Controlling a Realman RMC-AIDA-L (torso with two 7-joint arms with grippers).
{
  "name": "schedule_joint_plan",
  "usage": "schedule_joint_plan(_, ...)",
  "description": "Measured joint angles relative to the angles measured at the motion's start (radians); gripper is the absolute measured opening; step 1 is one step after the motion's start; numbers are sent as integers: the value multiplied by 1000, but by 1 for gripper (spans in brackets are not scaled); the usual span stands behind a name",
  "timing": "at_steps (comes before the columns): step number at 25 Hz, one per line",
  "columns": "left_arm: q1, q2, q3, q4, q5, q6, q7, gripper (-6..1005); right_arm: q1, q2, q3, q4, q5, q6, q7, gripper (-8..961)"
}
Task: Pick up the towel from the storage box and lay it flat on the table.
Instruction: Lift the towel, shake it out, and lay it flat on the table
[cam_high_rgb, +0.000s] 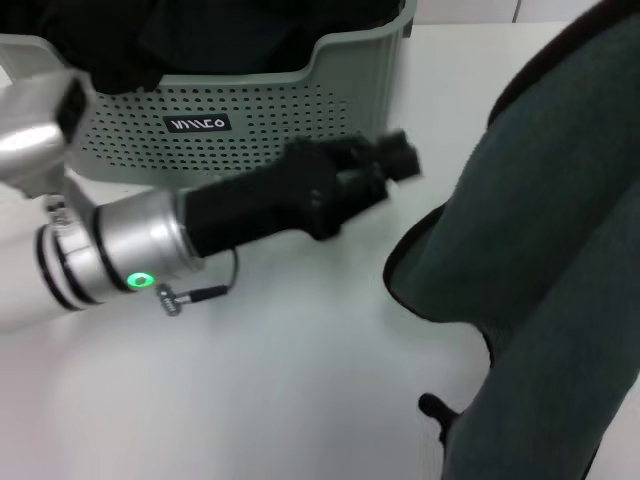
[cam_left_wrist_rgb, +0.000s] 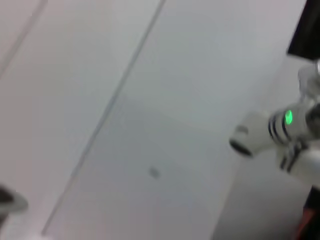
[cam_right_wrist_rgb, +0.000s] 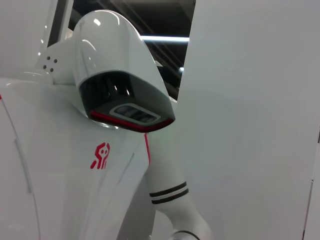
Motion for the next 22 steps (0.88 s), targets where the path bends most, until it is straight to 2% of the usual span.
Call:
schedule_joint_plan(6, -78, -4, 2, -10, 145, -32, -83, 339, 13, 11, 3, -3, 1, 0, -6, 62)
schedule_joint_plan(9, -108, -12, 44, -10, 162, -28, -114, 364, 15, 12, 3, 1, 1, 0, -12, 63)
schedule_joint_plan(13, -120, -15, 146, -10, 86, -40, -122, 450, 18, 15, 2, 4, 2, 0, -19, 65)
schedule_joint_plan(17, -121, -15, 228, -10, 23, -120, -150, 450, 20, 17, 0, 2, 15, 0, -23, 67)
schedule_joint_plan(20, -113, -15, 261, -10, -9, -243, -189, 449, 14, 18, 0, -4, 28, 0, -23, 68)
schedule_joint_plan(22, -109, -15, 278, -9, -20, -271, -197, 449, 14, 18, -1, -5, 29, -1, -24, 68)
